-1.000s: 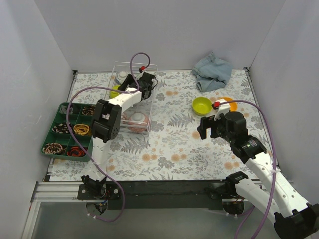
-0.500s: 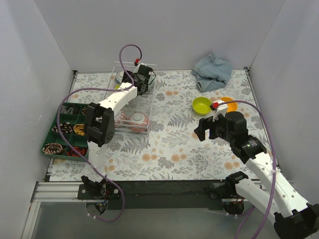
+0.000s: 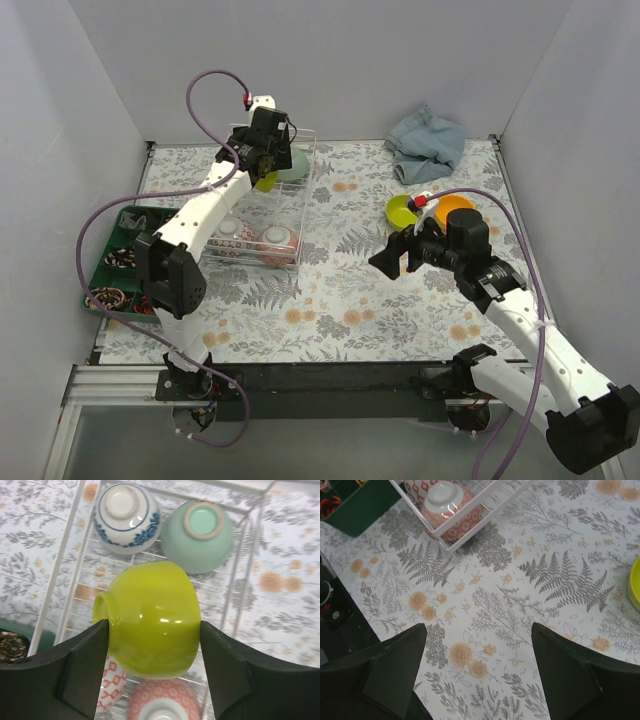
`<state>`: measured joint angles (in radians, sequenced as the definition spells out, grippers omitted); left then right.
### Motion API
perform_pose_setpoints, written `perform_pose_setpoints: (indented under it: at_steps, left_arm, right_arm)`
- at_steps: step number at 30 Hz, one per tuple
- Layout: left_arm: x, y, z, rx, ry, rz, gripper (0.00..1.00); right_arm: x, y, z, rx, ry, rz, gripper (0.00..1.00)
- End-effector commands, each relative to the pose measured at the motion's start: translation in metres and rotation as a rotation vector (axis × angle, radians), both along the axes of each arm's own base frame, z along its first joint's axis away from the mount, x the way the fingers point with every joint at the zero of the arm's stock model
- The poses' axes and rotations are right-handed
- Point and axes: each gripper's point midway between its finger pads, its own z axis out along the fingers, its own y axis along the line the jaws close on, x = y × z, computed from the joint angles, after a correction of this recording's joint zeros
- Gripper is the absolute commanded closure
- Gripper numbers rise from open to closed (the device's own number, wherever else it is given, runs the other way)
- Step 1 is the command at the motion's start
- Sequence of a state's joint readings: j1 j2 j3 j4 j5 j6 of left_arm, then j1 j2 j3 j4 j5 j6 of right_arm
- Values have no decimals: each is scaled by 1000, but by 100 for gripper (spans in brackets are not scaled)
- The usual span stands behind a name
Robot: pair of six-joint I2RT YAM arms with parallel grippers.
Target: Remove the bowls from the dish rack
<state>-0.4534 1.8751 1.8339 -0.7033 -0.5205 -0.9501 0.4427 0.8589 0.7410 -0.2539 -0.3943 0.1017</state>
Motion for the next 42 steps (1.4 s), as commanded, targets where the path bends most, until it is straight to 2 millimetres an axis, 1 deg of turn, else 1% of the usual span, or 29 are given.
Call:
perform_pose_setpoints:
  at_steps: [1, 2, 3, 5, 6, 7, 8, 9, 10, 11, 13, 16, 17, 18, 21, 22, 23, 24, 25, 26, 27, 28, 30, 33, 36, 37, 39, 40, 42]
  left_arm:
    - [-23, -21, 73, -279, -117, -46, 94]
    - [-28, -26, 76, -315, -115, -62, 94]
    - [-36, -32, 88, -366, -126, -97, 94]
    - [-46, -41, 87, -459, -109, -106, 95]
    - [-54, -44, 104, -509, -145, -129, 97]
    - [-62, -55, 106, -589, -127, -159, 98]
    - [-69, -60, 97, -621, -104, -178, 98]
    - [-72, -67, 104, -677, -126, -209, 99]
    - [-84, -73, 114, -731, -131, -245, 99]
    - [-92, -81, 101, -793, -78, -260, 99]
    - [-102, -88, 109, -859, -80, -299, 99]
    - [-119, -101, 101, -969, -13, -326, 99]
    - [-129, -104, 105, -1004, -5, -349, 99]
    - [-133, -108, 97, -1047, 18, -338, 99]
    - [-148, -113, 102, -1130, 27, -349, 100]
    - [-152, -114, 92, -1136, 48, -337, 100]
    - [-156, -116, 88, -1149, 62, -335, 100]
    - [-160, -117, 92, -1169, 57, -346, 100]
    - [-164, -118, 83, -1195, 87, -326, 100]
    - [-167, -120, 82, -1209, 94, -323, 100]
    - [-170, -120, 88, -1230, 80, -338, 100]
    - [-172, -121, 80, -1251, 102, -315, 100]
    - [-178, -122, 81, -1273, 104, -319, 100]
    - [-184, -125, 74, -1293, 130, -310, 100]
    - [-189, -126, 68, -1306, 143, -305, 100]
    - [-190, -124, 68, -1308, 141, -302, 100]
    - [-192, -123, 64, -1305, 141, -296, 100]
    - [-193, -121, 65, -1305, 133, -295, 99]
    - [-193, -118, 59, -1285, 121, -288, 98]
  right_arm:
    - [5, 26, 55, 130, -125, 126, 7]
    - [7, 30, 62, 146, -147, 136, 7]
    - [8, 33, 70, 159, -163, 152, 7]
    - [14, 38, 75, 168, -180, 165, 7]
    - [16, 40, 82, 175, -194, 175, 7]
    - [20, 43, 80, 170, -189, 179, 7]
    - [22, 44, 80, 168, -189, 183, 8]
    - [26, 47, 88, 180, -217, 192, 8]
    - [30, 50, 90, 180, -221, 198, 8]
    - [32, 52, 93, 182, -227, 202, 8]
    - [37, 58, 97, 189, -239, 216, 8]
    - [43, 66, 97, 189, -237, 230, 9]
    - [44, 68, 101, 191, -247, 236, 9]
    - [46, 70, 102, 189, -251, 237, 9]
    - [46, 81, 101, 188, -249, 261, 9]
    - [44, 86, 96, 184, -236, 276, 9]
    - [43, 90, 96, 184, -234, 283, 9]
    - [43, 93, 94, 180, -236, 291, 9]
    - [39, 100, 91, 178, -226, 309, 9]
    - [38, 104, 89, 178, -225, 320, 9]
    - [37, 107, 87, 175, -222, 327, 10]
    - [34, 113, 83, 172, -212, 345, 10]
    - [33, 120, 78, 162, -201, 358, 10]
    - [26, 133, 73, 157, -189, 395, 13]
    - [22, 140, 66, 144, -172, 414, 22]
    - [21, 142, 66, 141, -171, 419, 33]
    - [19, 144, 64, 138, -162, 427, 47]
    - [18, 144, 63, 133, -157, 431, 64]
    - [16, 143, 62, 122, -157, 438, 79]
